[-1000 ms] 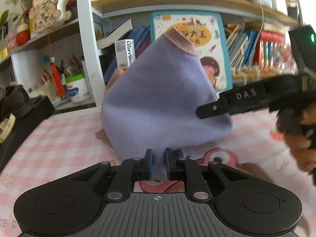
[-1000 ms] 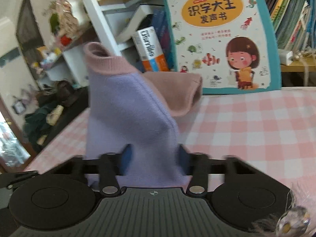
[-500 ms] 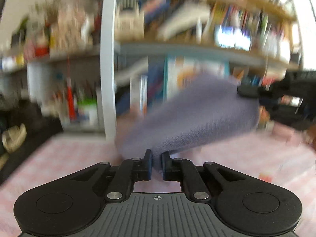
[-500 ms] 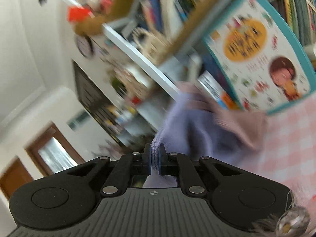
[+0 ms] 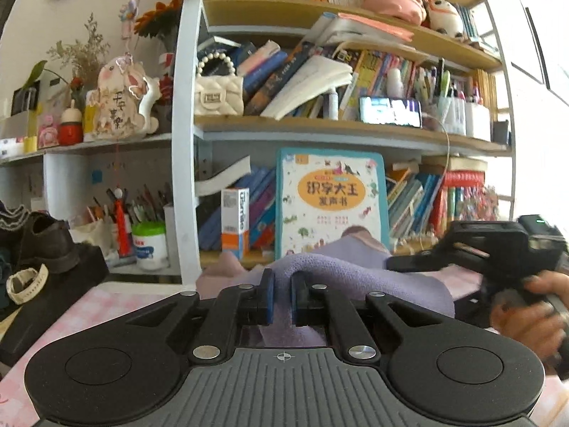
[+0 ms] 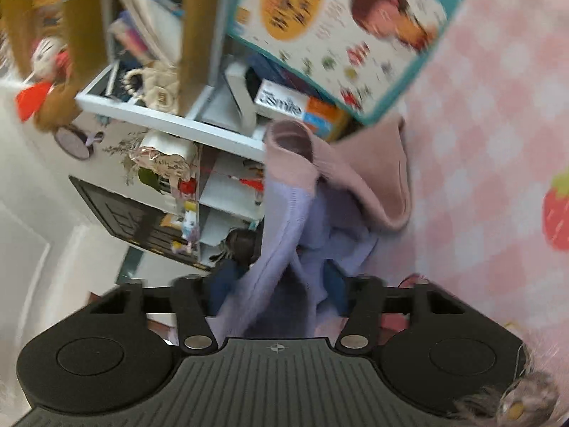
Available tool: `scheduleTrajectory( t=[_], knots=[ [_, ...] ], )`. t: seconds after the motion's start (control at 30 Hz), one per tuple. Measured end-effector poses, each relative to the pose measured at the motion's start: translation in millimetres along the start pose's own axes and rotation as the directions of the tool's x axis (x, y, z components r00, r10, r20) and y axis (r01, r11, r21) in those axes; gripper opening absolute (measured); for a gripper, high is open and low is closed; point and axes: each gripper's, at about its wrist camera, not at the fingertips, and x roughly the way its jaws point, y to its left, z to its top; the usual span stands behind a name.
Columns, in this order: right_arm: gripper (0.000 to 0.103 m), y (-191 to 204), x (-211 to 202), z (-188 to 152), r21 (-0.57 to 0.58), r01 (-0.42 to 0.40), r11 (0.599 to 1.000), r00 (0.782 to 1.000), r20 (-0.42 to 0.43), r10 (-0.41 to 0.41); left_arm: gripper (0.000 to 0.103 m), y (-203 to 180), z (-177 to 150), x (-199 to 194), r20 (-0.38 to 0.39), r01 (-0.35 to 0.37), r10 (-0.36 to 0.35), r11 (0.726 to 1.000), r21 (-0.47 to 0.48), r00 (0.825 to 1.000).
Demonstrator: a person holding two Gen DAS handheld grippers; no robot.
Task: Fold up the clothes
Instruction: 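Lift the sweater with the left tool while the right tool grasps the pink cuff, then lay the sweater flat on the mat and open both tools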
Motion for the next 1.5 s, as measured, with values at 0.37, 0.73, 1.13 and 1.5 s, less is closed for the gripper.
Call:
scheduleTrajectory(
  t=[0.37,0.73,1.13,1.5],
  knots=[
    [0.006,101,-74,2,-0.335,-0.121,0.935,0.949,0.236,0.208,0.007,-16,24,-35,0.142,0.286,-0.285,0.958,0.013,0.948],
    [0.006,231,-153,-9,-0.723,0.089,0.685,0.881,0.378,0.284,0.007,-16,61,-43,0.414,0.802,-0.721,0.596,-0.039,0.556],
    [0.006,92,59,17,-0.579,0.331,0.745,0.943,0.167,-0.289,0.024,51,-35,-1,0.017,0.322,-0.335,0.888,-0.329,0.942],
    [0.023,39,175,4,-0.635,0.485,0.601,0.834,0.130,-0.536,0.067,53,-35,-1,-0.031,0.277,-0.306,0.895,-0.350,0.951]
  ],
)
